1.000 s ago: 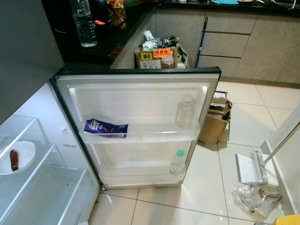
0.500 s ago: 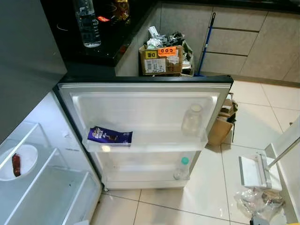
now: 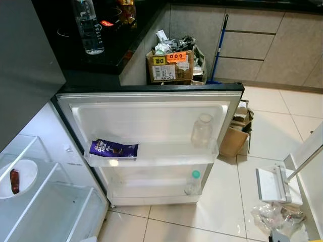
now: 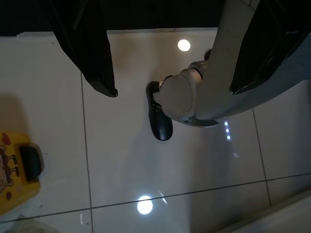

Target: Restocking fridge

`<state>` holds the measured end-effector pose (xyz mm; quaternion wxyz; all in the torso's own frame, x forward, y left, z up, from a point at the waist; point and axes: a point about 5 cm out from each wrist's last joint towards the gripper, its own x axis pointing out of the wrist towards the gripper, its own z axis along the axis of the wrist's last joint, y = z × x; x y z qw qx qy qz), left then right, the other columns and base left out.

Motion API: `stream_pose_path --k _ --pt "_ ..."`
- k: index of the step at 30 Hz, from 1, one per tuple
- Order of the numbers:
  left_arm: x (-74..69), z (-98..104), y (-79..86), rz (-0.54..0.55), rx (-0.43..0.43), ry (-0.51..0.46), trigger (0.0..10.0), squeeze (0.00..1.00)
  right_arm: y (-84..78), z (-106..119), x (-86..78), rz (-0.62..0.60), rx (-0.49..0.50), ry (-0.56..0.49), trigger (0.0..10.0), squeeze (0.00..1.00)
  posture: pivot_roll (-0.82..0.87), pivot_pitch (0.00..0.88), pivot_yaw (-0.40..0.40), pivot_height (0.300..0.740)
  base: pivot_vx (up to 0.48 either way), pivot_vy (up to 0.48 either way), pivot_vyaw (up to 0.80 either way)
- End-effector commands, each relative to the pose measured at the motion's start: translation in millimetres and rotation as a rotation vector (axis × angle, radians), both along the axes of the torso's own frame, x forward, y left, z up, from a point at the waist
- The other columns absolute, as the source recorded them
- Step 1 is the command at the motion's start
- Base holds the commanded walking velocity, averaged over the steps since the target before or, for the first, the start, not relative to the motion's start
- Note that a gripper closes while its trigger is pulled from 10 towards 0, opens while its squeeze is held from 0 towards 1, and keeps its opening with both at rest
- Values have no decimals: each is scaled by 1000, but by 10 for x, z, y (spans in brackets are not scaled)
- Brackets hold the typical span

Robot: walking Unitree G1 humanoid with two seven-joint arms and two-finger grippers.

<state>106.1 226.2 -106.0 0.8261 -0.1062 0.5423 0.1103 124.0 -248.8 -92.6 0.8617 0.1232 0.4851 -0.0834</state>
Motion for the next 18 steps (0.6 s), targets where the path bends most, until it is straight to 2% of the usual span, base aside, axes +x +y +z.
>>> stream_pose_path --k 1,5,8,18 --pt "-24 -16 -43 -7 -13 12 10000 0 19 -17 -37 14 -3 14 10000 0 -27 27 -24 740 0 0 0" --pt "-23 -17 -48 -29 -12 20 10000 0 36 -13 -32 36 8 -7 10000 0 -26 24 -23 740 0 0 0" --pt "-23 -18 -54 -39 -16 25 10000 0 35 -4 -24 55 12 -24 10000 0 -27 21 -21 740 0 -256 0" --pt "-17 -18 -64 -40 -26 24 10000 0 59 -11 -41 89 25 -18 10000 0 -29 12 -14 740 0 -27 716"
